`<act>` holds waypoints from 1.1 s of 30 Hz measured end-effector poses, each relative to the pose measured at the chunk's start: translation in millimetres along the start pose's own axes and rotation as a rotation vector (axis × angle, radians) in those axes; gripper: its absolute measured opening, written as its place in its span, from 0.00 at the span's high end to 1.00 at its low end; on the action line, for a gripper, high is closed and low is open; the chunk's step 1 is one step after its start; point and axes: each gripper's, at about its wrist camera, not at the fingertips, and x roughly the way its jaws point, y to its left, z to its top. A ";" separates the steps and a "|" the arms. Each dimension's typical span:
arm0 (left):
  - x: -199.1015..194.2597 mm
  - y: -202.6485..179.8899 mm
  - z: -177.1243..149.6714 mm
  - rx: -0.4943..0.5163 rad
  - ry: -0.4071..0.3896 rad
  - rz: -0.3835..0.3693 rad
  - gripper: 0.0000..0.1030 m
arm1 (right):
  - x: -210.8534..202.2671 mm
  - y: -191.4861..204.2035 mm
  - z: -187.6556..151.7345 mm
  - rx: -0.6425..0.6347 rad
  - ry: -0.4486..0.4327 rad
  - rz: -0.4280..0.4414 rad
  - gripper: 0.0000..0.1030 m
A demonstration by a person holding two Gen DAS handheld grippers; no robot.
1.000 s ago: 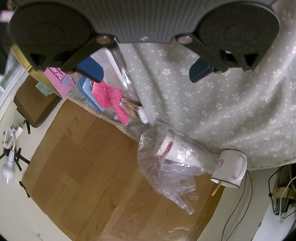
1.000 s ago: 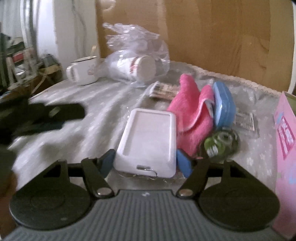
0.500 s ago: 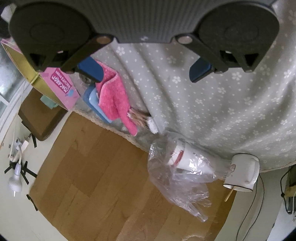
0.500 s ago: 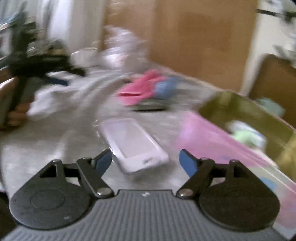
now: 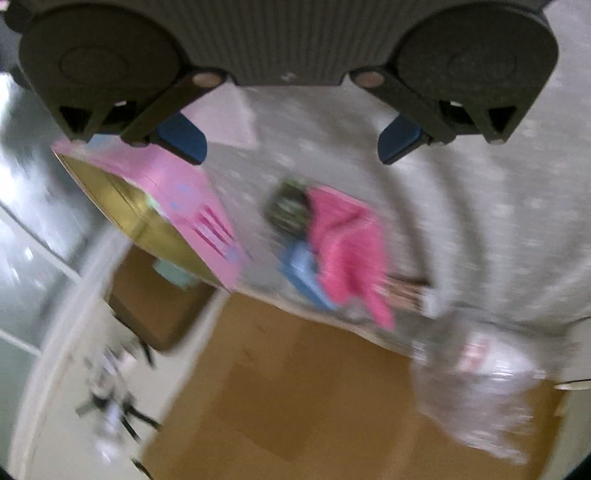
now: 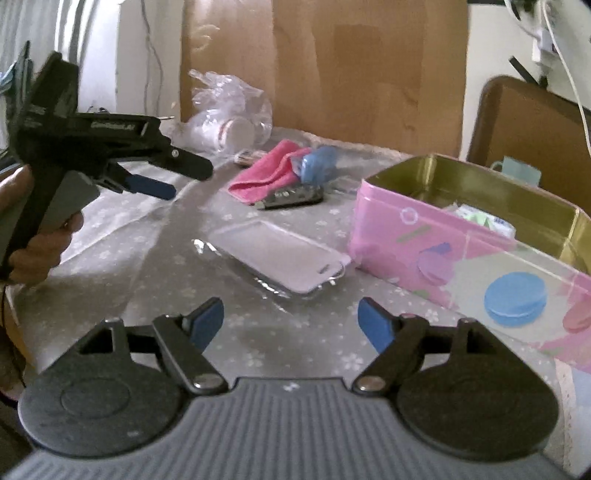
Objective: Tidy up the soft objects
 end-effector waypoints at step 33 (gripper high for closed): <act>48.1 -168.2 49.5 0.242 0.001 -0.270 0.12 | -48.7 -71.4 27.0 0.092 -0.243 -0.246 0.39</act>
